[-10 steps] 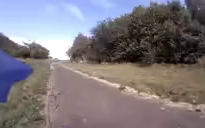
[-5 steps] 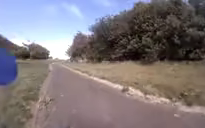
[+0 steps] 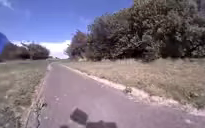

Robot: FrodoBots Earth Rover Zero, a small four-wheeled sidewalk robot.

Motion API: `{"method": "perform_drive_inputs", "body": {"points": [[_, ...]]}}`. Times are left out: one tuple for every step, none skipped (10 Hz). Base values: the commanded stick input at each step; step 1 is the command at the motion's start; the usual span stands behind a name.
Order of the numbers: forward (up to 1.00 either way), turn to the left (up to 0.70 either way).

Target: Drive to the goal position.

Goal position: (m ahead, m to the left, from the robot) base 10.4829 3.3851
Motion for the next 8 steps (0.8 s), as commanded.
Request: {"method": "perform_drive_inputs", "body": {"points": [[0.7,0.0],[0.7,0.0],[0.7,0.0],[0.7,0.0],[0.7,0.0],[0.7,0.31],[0.7,0.23],[0.7,0.16]]}}
